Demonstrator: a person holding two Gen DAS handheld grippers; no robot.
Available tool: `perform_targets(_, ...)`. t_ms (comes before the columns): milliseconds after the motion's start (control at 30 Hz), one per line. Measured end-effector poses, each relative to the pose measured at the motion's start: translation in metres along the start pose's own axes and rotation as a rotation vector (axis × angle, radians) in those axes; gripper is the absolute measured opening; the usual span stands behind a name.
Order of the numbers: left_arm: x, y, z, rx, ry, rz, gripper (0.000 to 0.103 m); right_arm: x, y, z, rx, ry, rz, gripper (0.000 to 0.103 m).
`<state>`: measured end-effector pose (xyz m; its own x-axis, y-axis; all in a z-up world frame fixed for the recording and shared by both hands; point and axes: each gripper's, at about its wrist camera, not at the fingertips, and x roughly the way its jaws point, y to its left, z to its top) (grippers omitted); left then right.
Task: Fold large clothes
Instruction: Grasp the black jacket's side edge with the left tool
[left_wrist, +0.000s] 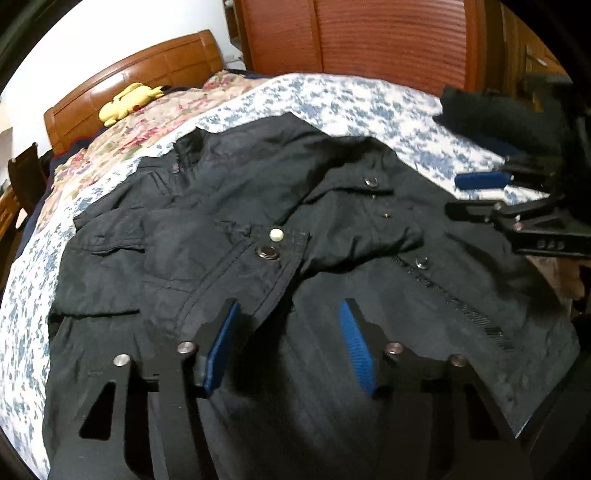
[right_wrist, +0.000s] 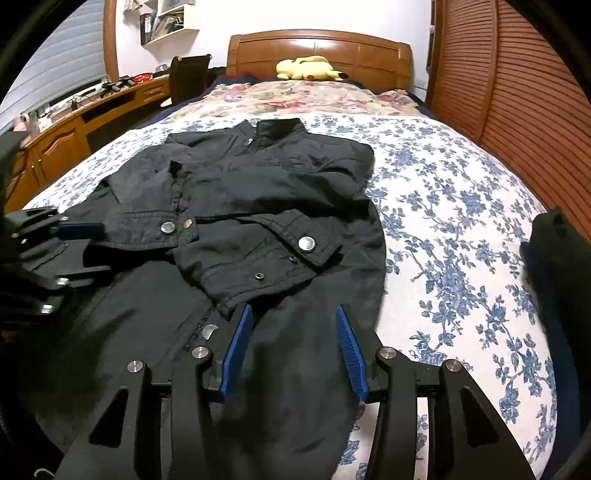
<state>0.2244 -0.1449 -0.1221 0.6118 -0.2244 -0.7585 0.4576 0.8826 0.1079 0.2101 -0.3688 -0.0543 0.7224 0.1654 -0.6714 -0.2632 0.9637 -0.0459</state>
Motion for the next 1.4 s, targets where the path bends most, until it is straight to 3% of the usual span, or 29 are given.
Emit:
perform_targets(167,0.017,-0.001,0.004,0.013,0.046,0.037,0.053,0.004,0.003,0.002,-0.001,-0.001,0.018,0.049)
perform_targets(300,0.032,-0.003,0.007,0.048,0.088,0.113,0.052,0.003,0.004,0.005,0.006,-0.012,0.026,0.049)
perform_targets(333,0.034,-0.003,0.007,0.060,0.085,0.122,0.044,0.003,0.004,0.006,0.009,-0.015,0.029,0.049)
perform_targets(400,0.037,-0.002,0.008,0.072,0.095,0.144,0.038,0.003,0.004,0.008,0.012,-0.020,0.031,0.049)
perform_targets(600,0.043,0.003,0.009,0.085,0.120,0.147,0.035,0.003,0.006,0.011,0.021,-0.032,0.042,0.049)
perform_targets(633,0.043,0.004,0.010,0.080,0.117,0.141,0.025,0.004,0.007,0.011,0.020,-0.032,0.043,0.049)
perform_targets(733,0.034,0.013,0.013,0.030,0.082,0.122,0.014,0.007,0.007,0.012,0.016,-0.028,0.051,0.049)
perform_targets(1100,-0.045,0.072,0.025,-0.132,-0.128,0.191,0.012,0.024,0.008,0.019,0.040,-0.007,0.063,0.049)
perform_targets(1400,-0.056,0.128,-0.008,-0.244,-0.110,0.241,0.012,0.035,0.019,0.024,0.023,0.005,0.066,0.049)
